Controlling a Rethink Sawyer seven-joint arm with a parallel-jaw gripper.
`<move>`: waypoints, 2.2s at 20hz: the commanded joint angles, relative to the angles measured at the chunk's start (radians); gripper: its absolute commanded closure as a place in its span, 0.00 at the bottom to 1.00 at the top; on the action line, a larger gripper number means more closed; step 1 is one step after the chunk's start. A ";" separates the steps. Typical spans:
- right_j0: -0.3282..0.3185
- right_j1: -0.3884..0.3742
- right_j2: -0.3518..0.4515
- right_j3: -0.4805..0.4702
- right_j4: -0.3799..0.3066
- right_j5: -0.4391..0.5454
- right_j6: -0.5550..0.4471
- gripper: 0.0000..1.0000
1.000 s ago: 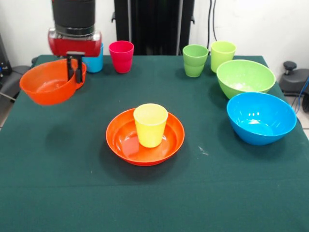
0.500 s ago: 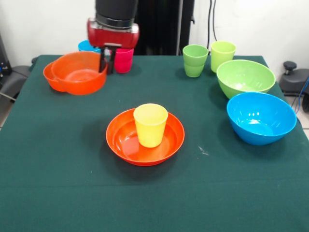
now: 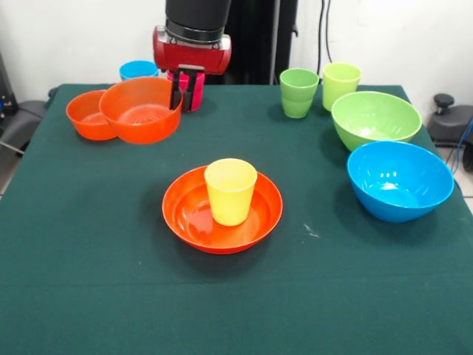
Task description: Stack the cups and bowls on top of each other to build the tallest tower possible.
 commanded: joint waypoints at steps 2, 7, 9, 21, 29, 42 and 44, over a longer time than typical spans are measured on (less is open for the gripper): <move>0.009 -0.001 -0.016 -0.064 0.059 0.046 0.011 1.00; 0.012 0.011 -0.001 -0.094 0.105 0.076 -0.021 1.00; 0.013 0.024 0.006 -0.108 0.117 0.086 -0.037 1.00; 0.119 0.067 -0.022 -0.181 0.166 0.113 0.022 1.00; 0.158 0.065 -0.049 -0.194 0.202 0.120 0.028 1.00; 0.160 0.066 -0.068 -0.189 0.216 0.083 0.011 1.00; 0.168 0.070 -0.076 -0.192 0.211 0.072 0.023 1.00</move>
